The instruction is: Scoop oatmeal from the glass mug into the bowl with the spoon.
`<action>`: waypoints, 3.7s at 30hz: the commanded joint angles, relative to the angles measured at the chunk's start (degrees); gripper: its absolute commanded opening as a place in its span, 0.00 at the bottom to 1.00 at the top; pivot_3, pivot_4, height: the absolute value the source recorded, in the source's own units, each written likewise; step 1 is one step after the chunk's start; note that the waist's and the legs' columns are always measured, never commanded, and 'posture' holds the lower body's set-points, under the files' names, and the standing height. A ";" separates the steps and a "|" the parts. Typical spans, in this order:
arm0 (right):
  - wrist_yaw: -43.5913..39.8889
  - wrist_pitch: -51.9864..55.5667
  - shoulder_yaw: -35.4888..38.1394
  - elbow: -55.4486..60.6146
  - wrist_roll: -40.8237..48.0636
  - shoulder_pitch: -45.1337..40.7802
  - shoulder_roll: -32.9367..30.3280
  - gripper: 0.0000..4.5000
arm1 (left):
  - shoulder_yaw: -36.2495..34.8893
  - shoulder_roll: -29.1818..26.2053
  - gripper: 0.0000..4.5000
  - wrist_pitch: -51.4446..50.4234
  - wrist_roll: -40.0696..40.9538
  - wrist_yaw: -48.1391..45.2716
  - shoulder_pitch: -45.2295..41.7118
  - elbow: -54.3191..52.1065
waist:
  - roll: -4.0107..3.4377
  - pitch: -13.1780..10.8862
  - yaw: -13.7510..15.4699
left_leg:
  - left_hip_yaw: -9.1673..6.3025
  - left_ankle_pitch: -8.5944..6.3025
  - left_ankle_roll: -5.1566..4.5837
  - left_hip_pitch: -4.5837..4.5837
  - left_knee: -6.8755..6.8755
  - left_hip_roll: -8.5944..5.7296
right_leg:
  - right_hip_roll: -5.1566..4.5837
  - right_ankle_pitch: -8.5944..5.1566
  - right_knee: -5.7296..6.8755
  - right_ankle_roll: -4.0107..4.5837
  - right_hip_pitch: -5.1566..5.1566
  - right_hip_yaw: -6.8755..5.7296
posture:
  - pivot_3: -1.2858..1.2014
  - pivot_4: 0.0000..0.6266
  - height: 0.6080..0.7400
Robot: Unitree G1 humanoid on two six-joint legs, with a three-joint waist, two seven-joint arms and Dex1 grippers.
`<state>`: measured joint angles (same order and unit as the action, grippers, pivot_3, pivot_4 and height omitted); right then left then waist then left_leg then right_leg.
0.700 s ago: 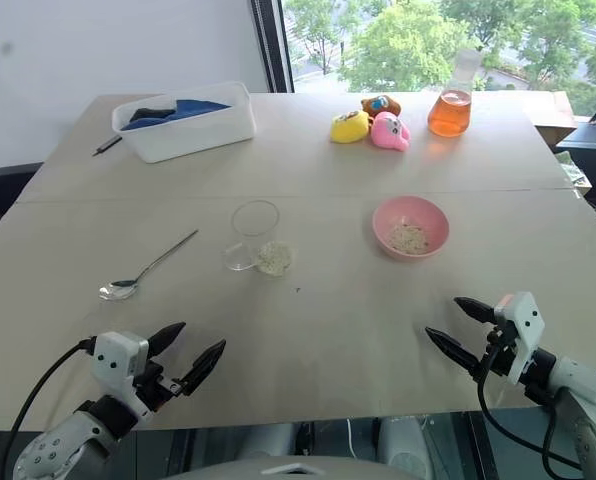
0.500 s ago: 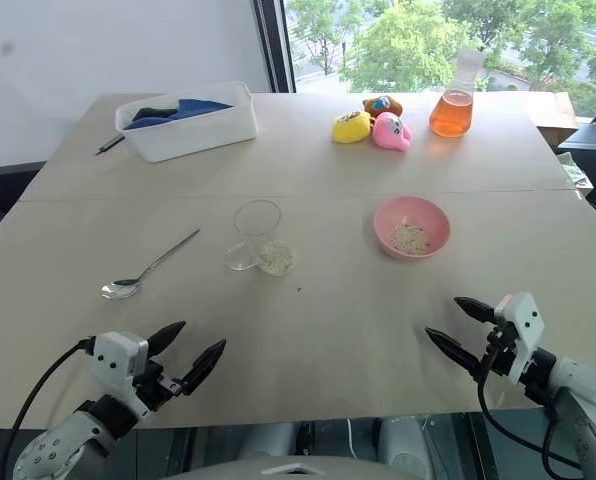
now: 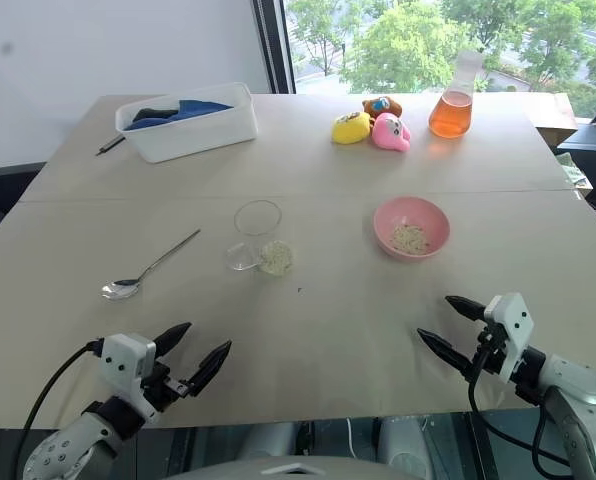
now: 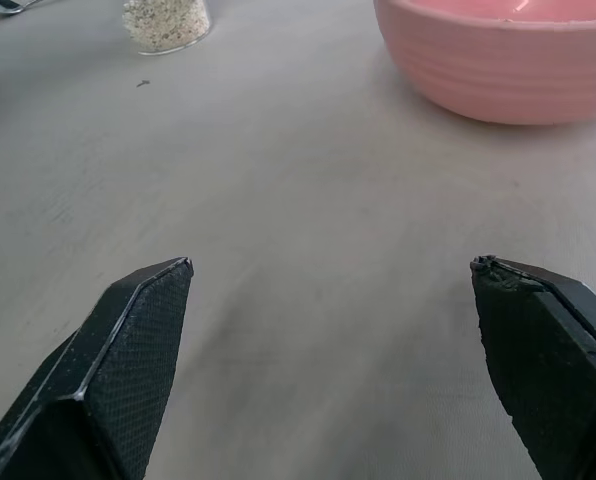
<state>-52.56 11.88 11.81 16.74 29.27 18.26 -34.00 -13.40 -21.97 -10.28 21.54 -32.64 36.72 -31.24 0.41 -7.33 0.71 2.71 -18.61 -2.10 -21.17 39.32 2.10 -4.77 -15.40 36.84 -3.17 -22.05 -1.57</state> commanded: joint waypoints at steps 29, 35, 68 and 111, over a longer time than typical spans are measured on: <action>3.18 20.81 -5.43 21.28 19.77 -16.89 -4.58 1.00 | -8.50 -27.91 0.99 -21.34 -1.04 -5.55 -34.43 26.20 | 0.18 -0.67 0.02 | -0.07 0.13 0.27 0.27 -0.15 0.02 | 0.06 0.06 0.00 -0.09 0.23 -0.07 | 0.52 0.24 1.00; 3.90 21.33 -6.47 21.76 20.15 -17.09 -4.05 1.00 | -0.72 -28.66 0.99 -16.37 -5.43 -10.36 -44.71 40.38 | 0.23 -0.73 0.19 | -0.10 0.12 0.25 0.27 -0.14 -0.01 | 0.05 0.07 0.02 -0.09 0.24 -0.13 | 0.52 0.24 1.00; 4.01 18.90 -8.94 16.79 14.01 -16.66 -3.54 1.00 | -14.72 -26.87 0.01 -19.66 4.19 -24.57 -10.48 15.90 | -0.18 -0.63 -2.88 | 0.03 0.00 0.18 0.43 -0.31 -0.03 | -0.38 0.08 0.40 -0.12 -0.31 0.88 | 0.52 0.24 1.00; 50.18 39.35 -10.74 13.48 49.20 -25.25 14.77 1.00 | 26.64 -5.17 0.01 -13.56 -5.81 -6.36 -38.35 1.93 | -0.02 -0.83 -1.12 | -0.36 -0.02 0.16 -0.34 -0.04 -0.02 | 0.48 0.24 0.25 0.01 -0.73 0.78 | 0.52 0.24 1.00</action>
<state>-2.58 52.55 1.23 29.76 79.21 -5.97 -19.70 12.35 -27.62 -23.81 15.66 -39.40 -1.18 -28.51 0.39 -8.16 -0.41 2.34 -18.61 -1.92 -21.54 39.29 2.08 -4.30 -15.16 37.08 -3.16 -22.81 -0.80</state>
